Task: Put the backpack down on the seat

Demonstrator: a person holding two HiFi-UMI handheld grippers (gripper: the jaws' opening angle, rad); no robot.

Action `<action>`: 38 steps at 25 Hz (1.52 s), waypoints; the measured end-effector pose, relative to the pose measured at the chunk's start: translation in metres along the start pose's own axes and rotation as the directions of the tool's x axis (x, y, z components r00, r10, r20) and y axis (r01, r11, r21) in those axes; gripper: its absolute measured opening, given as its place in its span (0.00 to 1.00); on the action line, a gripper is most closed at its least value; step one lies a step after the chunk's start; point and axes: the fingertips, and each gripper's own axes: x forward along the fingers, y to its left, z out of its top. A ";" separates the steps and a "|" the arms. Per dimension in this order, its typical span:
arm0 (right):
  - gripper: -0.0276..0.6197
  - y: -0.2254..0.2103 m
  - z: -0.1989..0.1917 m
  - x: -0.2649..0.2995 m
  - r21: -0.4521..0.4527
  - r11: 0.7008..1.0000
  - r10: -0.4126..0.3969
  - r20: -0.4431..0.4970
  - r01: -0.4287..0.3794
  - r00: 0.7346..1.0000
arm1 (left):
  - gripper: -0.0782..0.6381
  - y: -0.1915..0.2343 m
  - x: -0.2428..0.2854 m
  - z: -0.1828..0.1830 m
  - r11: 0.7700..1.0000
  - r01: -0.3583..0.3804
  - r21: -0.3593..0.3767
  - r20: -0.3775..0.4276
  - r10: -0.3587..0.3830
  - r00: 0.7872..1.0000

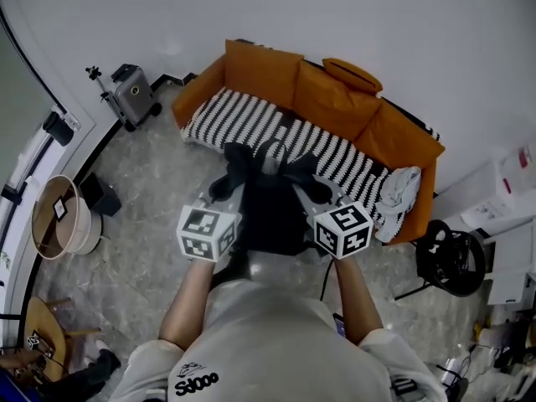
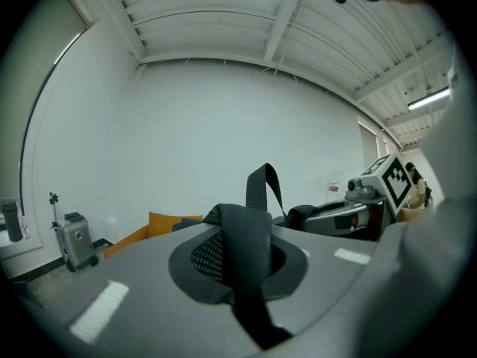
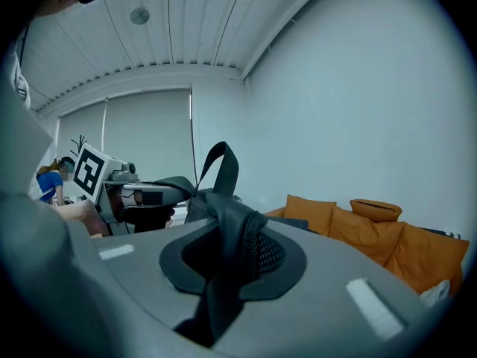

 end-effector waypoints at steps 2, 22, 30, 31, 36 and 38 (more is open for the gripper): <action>0.12 -0.013 0.006 0.017 0.003 1.000 -0.007 -0.004 0.007 1.000 | 0.14 0.014 0.018 0.003 1.000 0.010 -0.004 -0.004 -0.010 1.000; 0.12 -0.110 0.066 0.169 0.057 0.997 -0.057 -0.034 0.059 0.998 | 0.14 0.139 0.162 0.041 0.998 0.064 -0.018 -0.049 -0.065 0.997; 0.12 -0.126 0.078 0.217 0.056 0.995 -0.084 -0.033 0.086 0.996 | 0.14 0.182 0.196 0.045 0.995 0.092 -0.031 -0.057 -0.094 0.994; 0.12 -0.128 0.080 0.223 0.053 0.994 -0.090 -0.032 0.091 0.995 | 0.14 0.188 0.199 0.045 0.995 0.097 -0.031 -0.059 -0.098 0.993; 0.12 -0.136 0.081 0.247 0.073 0.992 -0.103 -0.033 0.105 0.994 | 0.14 0.208 0.213 0.045 0.992 0.129 -0.008 -0.074 -0.129 0.989; 0.12 -0.138 0.081 0.254 0.078 0.990 -0.111 -0.044 0.114 0.993 | 0.14 0.215 0.220 0.045 0.991 0.136 -0.005 -0.078 -0.136 0.988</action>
